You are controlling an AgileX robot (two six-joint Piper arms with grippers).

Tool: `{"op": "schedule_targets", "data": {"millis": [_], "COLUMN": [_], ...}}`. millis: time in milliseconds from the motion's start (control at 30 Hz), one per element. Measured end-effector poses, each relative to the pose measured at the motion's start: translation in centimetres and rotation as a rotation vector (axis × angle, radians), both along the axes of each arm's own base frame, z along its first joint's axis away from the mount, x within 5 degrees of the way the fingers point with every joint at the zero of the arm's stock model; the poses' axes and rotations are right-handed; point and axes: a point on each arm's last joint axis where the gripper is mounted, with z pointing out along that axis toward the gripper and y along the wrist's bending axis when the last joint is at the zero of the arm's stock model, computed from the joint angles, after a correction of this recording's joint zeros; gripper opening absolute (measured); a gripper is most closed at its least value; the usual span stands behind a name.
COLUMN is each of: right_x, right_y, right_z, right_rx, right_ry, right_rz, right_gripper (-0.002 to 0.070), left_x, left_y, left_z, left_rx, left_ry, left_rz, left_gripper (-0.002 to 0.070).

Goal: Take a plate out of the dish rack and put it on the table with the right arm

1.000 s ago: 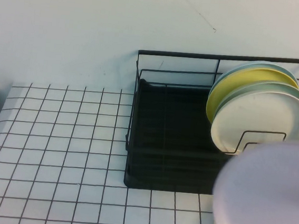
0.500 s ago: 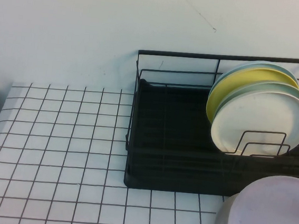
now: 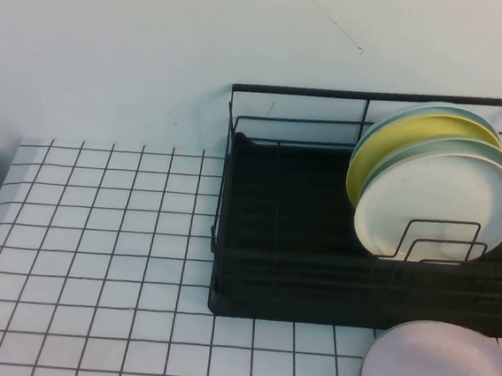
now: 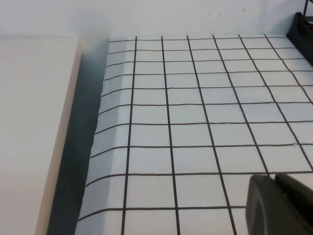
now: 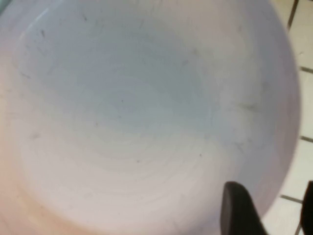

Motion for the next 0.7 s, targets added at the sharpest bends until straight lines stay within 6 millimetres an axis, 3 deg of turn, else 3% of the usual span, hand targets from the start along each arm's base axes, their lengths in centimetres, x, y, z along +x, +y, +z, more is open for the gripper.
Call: {"op": "schedule_targets", "data": {"millis": [133,300,400,533,700], "right_x": [0.2,1.0,1.3,0.4,-3.5], "right_y": [0.0,-0.2,-0.6,-0.9,-1.1], "right_z": [0.2,1.9,4.7,10.2,15.6], "right_rx": [0.000,-0.037,-0.091,-0.130,-0.144], "right_ry": [-0.010,-0.068,-0.132,-0.295,-0.587], "right_rz": [-0.001,0.029,0.068,0.097,0.136], "right_gripper": [0.0335,0.0338,0.0258,0.0068,0.0006], "left_x": [0.0,0.0,0.0,0.0,0.0], "left_y": [0.0,0.0,0.0,0.0,0.0], "left_z": [0.0,0.0,0.0,0.0,0.0], "left_rx": [0.000,0.000,0.000,0.000,0.000], "left_ry": [0.000,0.000,0.000,0.000,0.000], "left_rz": [0.000,0.000,0.000,0.000,0.000], "left_gripper": [-0.0003,-0.0003,-0.0003,-0.0003,-0.0003]}}
